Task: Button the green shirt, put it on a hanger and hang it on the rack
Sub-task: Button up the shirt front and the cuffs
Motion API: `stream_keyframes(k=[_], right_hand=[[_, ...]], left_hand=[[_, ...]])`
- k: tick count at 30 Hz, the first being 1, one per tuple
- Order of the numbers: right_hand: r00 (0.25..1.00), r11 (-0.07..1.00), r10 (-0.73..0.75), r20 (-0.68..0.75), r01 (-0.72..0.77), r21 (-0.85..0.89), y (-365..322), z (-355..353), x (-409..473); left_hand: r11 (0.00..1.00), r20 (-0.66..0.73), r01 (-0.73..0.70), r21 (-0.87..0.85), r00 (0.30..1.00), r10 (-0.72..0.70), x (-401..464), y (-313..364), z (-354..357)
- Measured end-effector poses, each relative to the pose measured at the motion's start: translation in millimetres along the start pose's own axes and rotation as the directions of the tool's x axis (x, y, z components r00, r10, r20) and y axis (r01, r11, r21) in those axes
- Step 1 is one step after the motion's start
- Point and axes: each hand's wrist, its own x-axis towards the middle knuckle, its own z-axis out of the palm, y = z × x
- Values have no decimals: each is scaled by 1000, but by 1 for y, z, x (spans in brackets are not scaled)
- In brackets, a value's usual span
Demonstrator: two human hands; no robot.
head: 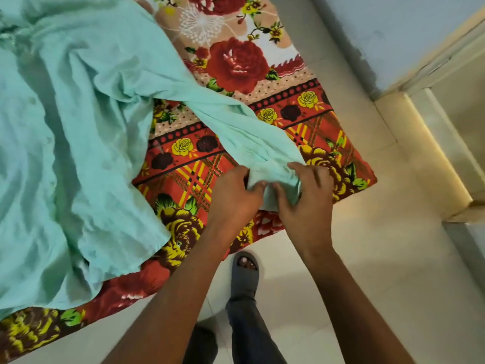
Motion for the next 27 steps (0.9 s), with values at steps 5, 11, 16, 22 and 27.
stream_keyframes(k=[5,11,16,22,27], right_hand=[[978,970,207,31,-209,123,5,-2,-10],[948,881,315,53,-312,357,-3,-7,-10],[904,783,407,131,-419,461,0,-5,-11],[936,791,344,71,-329,515,3,-6,-22],[948,720,256,190,-318,616,10,-14,-30]], left_hand=[[975,-9,103,-200,994,-107,-5,-9,8],[952,-59,115,-284,989,-137,-16,-4,9],[953,-390,-56,298,904,175,-31,3,9],[876,-76,-348,334,916,393,-30,4,29],[878,-4,-287,382,950,312,-17,0,34]])
